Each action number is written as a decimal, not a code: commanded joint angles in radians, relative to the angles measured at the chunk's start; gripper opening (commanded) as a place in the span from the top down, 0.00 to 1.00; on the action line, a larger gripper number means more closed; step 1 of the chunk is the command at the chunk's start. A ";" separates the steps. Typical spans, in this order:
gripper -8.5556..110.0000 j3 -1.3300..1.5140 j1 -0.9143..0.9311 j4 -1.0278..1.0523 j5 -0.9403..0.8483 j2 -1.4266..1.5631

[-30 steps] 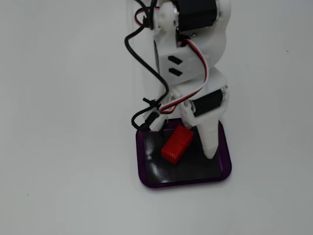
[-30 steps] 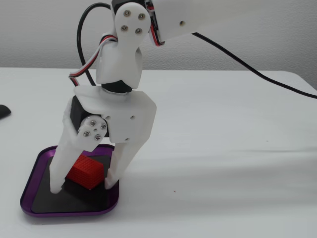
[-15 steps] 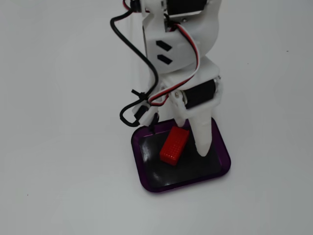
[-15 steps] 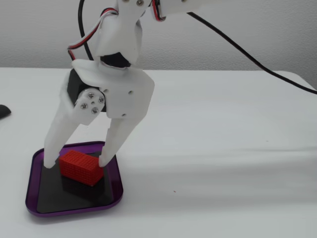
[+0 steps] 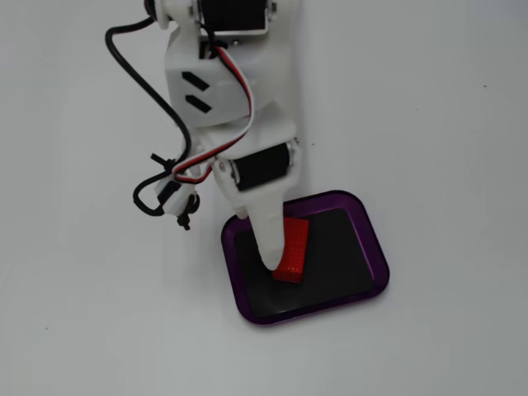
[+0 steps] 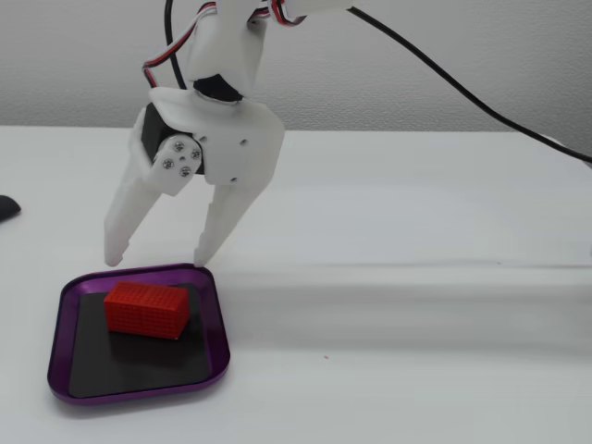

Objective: Remove the cube from the box.

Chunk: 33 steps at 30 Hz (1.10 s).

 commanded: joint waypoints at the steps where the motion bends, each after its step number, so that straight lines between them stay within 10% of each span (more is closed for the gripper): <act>1: 0.73 -0.015 -0.011 -0.006 -0.006 0.074; 33: 0.73 -0.029 -0.083 -0.081 -0.009 -0.046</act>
